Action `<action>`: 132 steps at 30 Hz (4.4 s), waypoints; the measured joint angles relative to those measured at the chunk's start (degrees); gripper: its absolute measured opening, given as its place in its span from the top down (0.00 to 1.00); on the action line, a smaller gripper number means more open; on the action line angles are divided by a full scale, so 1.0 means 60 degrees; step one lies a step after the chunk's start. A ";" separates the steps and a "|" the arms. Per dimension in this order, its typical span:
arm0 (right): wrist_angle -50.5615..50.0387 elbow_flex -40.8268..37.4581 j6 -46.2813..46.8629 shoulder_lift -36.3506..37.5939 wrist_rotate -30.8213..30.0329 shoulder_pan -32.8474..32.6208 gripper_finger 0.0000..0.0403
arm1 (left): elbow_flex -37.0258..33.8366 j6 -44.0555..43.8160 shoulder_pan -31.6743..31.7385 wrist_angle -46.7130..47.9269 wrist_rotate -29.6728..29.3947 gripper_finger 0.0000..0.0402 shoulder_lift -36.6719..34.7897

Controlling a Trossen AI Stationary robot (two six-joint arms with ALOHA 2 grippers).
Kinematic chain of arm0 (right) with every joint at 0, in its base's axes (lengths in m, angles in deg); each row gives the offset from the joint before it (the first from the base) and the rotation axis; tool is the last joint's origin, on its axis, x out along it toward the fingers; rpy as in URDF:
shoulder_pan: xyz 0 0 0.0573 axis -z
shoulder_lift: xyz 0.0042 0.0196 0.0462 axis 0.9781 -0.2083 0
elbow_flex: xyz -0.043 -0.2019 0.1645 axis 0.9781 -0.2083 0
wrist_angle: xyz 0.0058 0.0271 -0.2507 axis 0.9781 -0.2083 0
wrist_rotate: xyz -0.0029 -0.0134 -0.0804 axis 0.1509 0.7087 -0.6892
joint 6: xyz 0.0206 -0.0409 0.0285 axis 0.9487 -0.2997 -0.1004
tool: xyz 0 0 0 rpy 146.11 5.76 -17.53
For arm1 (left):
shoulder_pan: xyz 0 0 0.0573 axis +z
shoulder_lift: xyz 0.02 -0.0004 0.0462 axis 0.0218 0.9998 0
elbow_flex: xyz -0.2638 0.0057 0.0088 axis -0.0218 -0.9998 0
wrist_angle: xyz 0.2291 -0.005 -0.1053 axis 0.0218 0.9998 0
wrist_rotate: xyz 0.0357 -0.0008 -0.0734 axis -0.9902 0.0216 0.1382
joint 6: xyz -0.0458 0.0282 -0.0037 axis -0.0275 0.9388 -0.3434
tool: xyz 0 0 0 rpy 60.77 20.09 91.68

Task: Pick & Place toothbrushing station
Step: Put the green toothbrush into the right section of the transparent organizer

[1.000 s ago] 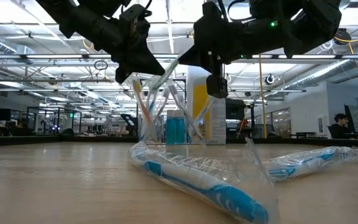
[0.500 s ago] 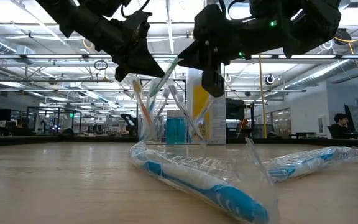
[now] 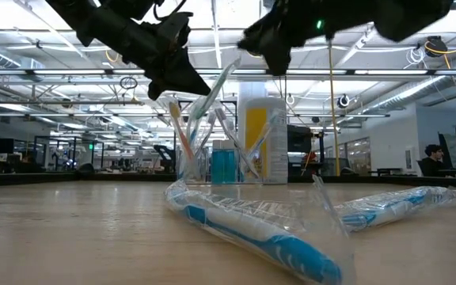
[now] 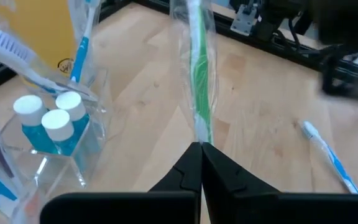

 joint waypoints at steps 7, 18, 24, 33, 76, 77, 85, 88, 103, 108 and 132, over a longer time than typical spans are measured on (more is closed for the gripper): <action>-0.2665 0.0004 0.5432 0.1787 0.1606 0.0232 0.62 | 0.0000 0.0489 -0.0085 -0.0494 -0.0036 0.99 0.0000; -0.3916 0.0004 1.0513 0.1910 0.4020 0.1835 0.62 | 0.0000 0.1943 -0.0975 -0.1072 -0.1862 0.99 0.0004; -0.3326 0.0000 1.1101 0.1592 0.6563 0.2468 0.62 | 0.0000 0.2189 -0.1195 -0.1069 -0.2419 1.00 0.0004; -0.2562 0.0000 1.0992 0.1162 0.7200 0.2556 0.62 | 0.0000 0.2143 -0.1195 -0.1043 -0.2422 1.00 0.0004; -0.3536 0.0000 1.0098 0.1173 0.6254 0.2602 0.96 | 0.0000 0.1417 -0.1177 -0.0711 -0.2488 0.74 0.0015; -0.3738 0.0000 1.0032 0.1180 0.5978 0.2636 0.96 | 0.0000 0.1385 -0.1177 -0.0698 -0.2488 0.74 0.0015; -0.5942 0.0004 0.9899 0.2206 0.4480 0.2908 0.97 | 0.0000 0.0853 -0.1177 -0.0079 -0.2485 0.74 0.0015; -0.6195 0.0004 0.9906 0.2622 0.4422 0.2911 0.96 | 0.0000 0.0546 -0.1177 0.0005 -0.2488 0.74 0.0015; -0.5703 0.0004 0.8615 0.2805 0.3937 0.3574 0.96 | -0.0004 -0.1533 -0.1188 0.0524 -0.2469 0.74 0.0015; -0.5403 -0.0002 0.8821 0.2357 0.3996 0.4002 0.96 | -0.0004 -0.1579 -0.1188 0.0574 -0.2466 0.74 0.0015; -0.5052 0.0004 0.9586 0.0976 0.4972 0.4984 0.96 | -0.0004 -0.1543 -0.1188 0.1008 -0.2466 0.74 0.0015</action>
